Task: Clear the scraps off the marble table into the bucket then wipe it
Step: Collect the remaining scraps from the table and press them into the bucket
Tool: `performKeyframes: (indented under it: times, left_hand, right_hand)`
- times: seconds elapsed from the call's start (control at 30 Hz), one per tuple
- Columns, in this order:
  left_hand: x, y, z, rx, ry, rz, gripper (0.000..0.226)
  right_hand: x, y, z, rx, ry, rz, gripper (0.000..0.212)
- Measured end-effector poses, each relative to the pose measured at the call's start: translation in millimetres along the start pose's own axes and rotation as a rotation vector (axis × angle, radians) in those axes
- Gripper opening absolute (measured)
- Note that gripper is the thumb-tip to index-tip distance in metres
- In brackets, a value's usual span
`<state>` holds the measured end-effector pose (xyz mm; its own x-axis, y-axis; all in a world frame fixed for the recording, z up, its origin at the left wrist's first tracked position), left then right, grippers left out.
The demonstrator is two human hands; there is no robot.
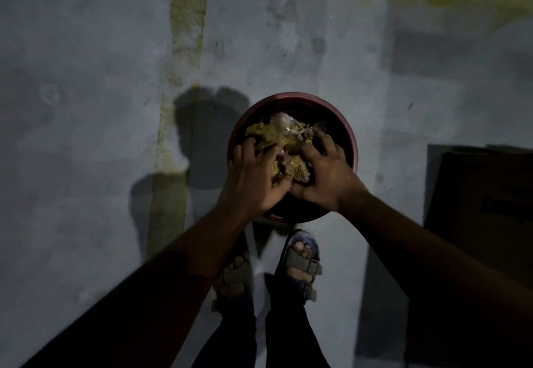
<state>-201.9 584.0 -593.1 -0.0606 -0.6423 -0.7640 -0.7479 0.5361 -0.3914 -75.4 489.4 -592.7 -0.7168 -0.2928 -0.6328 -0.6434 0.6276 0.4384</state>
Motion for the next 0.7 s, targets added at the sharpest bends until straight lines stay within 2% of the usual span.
performKeyframes:
  times: [0.07,0.2,0.33,0.47,0.53,0.63,0.7]
  left_hand:
    - [-3,-1,1,0.003,0.005,-0.023,0.084]
    - [-5,-3,5,0.075,-0.021,-0.023,0.093]
    - [-4,-5,10,0.091,-0.013,0.04,0.088]
    - [-11,-7,14,0.193,-0.194,0.248,0.076]
    - [-5,-7,21,0.242,-0.214,0.217,0.077]
    - [21,-8,39,0.293,-0.096,0.228,0.082]
    - [38,-6,55,0.275,-0.051,0.219,0.081]
  right_hand:
    - [-9,1,-6,-0.052,-0.047,-0.022,0.098]
    - [-21,-1,-6,-0.082,-0.13,-0.009,0.083]
    - [-28,-8,-5,-0.057,-0.223,-0.098,0.072]
    - [-27,-17,-3,-0.071,-0.272,-0.126,0.068]
    - [-20,-19,3,-0.093,-0.245,-0.121,0.074]
    - [2,-22,23,-0.096,-0.135,-0.163,0.092]
    - [21,-27,40,-0.111,-0.125,-0.219,0.092]
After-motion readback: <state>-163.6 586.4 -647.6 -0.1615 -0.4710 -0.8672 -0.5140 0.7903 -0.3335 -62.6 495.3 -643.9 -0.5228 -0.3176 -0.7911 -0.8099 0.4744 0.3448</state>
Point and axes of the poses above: each hand's wrist, its own z-axis towards the middle knuckle, its own x-axis out of the palm, y = z × x, the point moved 6 cm from there along z, towards the middle knuckle, and after that the axes turned 2 degrees about y, right-handed, at the moved point
